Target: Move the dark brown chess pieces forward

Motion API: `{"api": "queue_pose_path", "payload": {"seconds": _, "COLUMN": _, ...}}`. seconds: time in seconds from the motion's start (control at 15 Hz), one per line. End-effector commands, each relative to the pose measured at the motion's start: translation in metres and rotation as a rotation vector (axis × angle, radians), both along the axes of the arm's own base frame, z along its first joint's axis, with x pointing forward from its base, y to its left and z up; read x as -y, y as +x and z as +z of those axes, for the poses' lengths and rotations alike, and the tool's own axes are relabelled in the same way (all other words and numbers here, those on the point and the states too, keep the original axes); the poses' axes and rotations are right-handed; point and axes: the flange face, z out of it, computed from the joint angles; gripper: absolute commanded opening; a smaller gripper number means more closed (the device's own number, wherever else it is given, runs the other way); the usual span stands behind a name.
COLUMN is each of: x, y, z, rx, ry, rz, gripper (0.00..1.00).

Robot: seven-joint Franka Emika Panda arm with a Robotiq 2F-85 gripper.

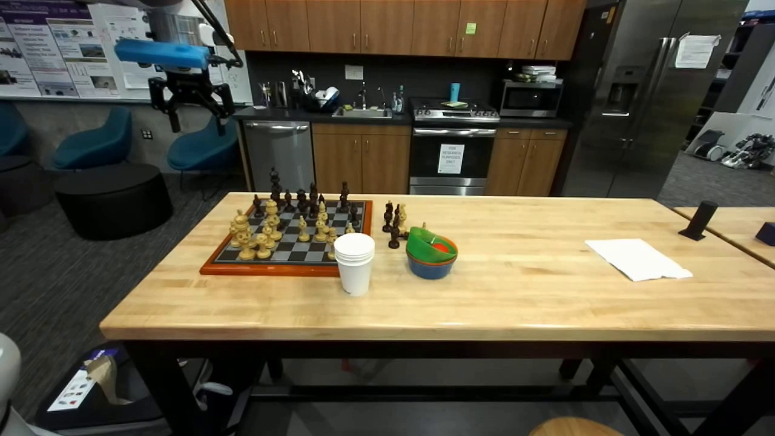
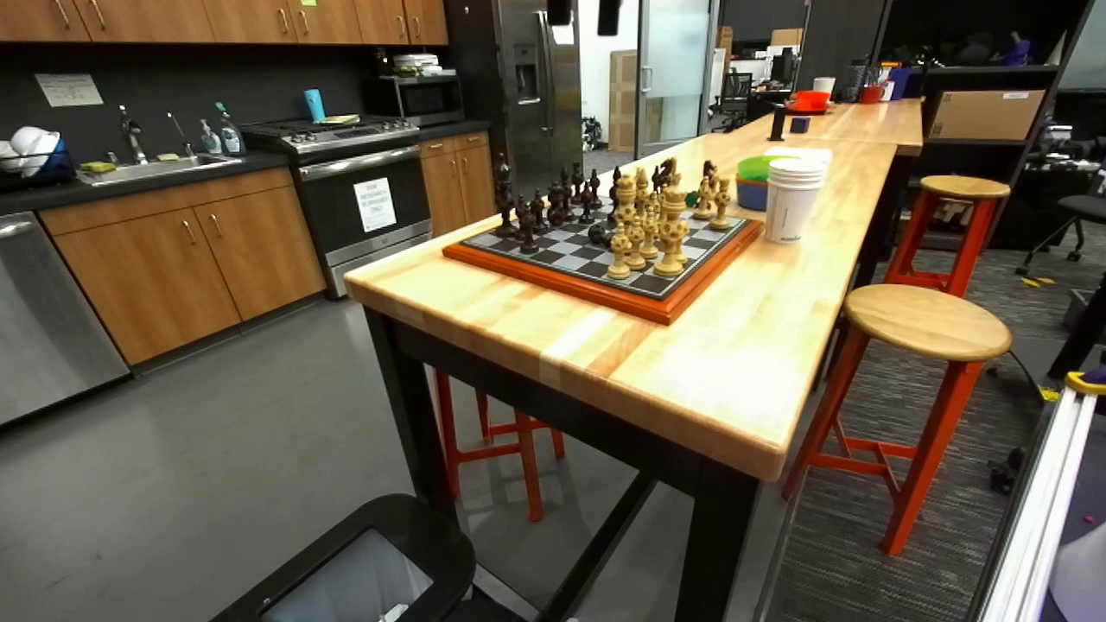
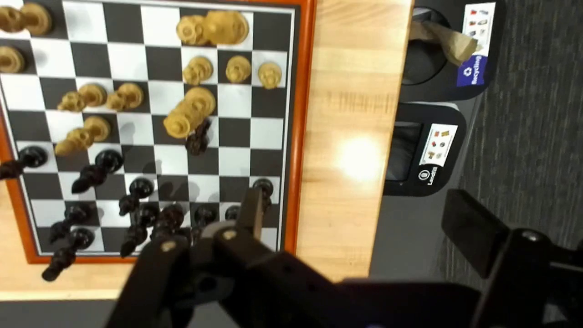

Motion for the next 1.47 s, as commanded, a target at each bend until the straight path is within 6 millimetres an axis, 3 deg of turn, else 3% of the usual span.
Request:
{"api": "queue_pose_path", "payload": {"seconds": 0.0, "x": -0.010, "y": 0.062, "z": -0.008, "rx": 0.031, "ry": -0.018, "rz": 0.055, "gripper": 1.00}}
{"api": "queue_pose_path", "payload": {"seconds": 0.27, "x": -0.012, "y": 0.112, "z": -0.034, "rx": 0.012, "ry": -0.057, "rz": 0.064, "gripper": 1.00}}
{"api": "queue_pose_path", "payload": {"seconds": 0.6, "x": -0.004, "y": 0.150, "z": -0.071, "rx": -0.036, "ry": -0.115, "rz": 0.048, "gripper": 1.00}}
{"api": "queue_pose_path", "payload": {"seconds": 1.0, "x": 0.007, "y": 0.155, "z": -0.102, "rx": -0.133, "ry": -0.126, "rz": -0.063, "gripper": 1.00}}
{"api": "queue_pose_path", "payload": {"seconds": 1.4, "x": 0.007, "y": 0.152, "z": -0.118, "rx": -0.169, "ry": -0.108, "rz": -0.098, "gripper": 1.00}}
